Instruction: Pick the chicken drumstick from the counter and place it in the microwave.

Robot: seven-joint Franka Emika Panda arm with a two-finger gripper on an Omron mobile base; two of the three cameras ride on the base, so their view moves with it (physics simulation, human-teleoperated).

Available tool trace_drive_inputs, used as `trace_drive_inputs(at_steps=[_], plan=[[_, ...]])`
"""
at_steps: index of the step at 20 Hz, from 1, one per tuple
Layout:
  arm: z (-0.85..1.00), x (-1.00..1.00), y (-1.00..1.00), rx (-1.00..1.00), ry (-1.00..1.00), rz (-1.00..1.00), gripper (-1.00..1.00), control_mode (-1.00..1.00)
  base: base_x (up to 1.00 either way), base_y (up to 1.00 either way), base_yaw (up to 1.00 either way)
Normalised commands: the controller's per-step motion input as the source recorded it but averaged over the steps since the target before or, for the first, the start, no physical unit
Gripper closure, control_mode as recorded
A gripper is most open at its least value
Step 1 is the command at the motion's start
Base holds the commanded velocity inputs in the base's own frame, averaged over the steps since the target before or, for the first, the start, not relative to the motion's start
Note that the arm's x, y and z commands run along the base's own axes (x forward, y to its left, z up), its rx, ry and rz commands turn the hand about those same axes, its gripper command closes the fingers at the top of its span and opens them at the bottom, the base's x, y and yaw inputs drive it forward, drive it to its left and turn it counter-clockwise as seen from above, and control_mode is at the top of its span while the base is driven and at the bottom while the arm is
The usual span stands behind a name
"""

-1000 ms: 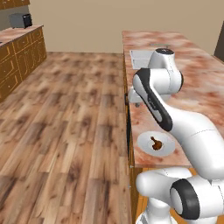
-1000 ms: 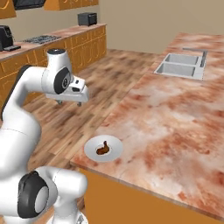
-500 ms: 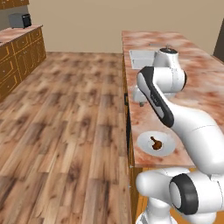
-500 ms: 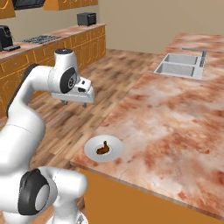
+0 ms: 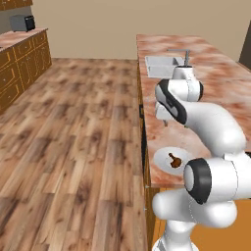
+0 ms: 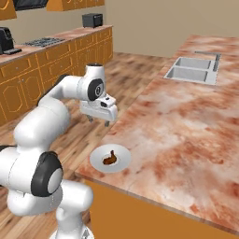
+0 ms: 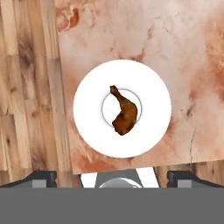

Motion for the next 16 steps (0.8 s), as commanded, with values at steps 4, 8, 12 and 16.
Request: trace_drive_inputs(at_steps=[4, 8, 12, 16], plan=[[-0.63, 0.13, 0.37, 0.0, 0.19, -0.49, -1.0, -1.0, 0.0, 0.0, 0.0], [-0.61, 0.0, -0.03, 0.0, 0.09, -0.38, -1.0, -1.0, 0.0, 0.0, 0.0], [-0.58, -0.02, -0.33, 0.03, 0.1, -0.28, -1.0, -1.0, 0.0, 0.0, 0.0], [-0.51, -0.13, -0.41, 0.0, -0.01, -0.21, -1.0, -1.0, 0.0, 0.0, 0.0]])
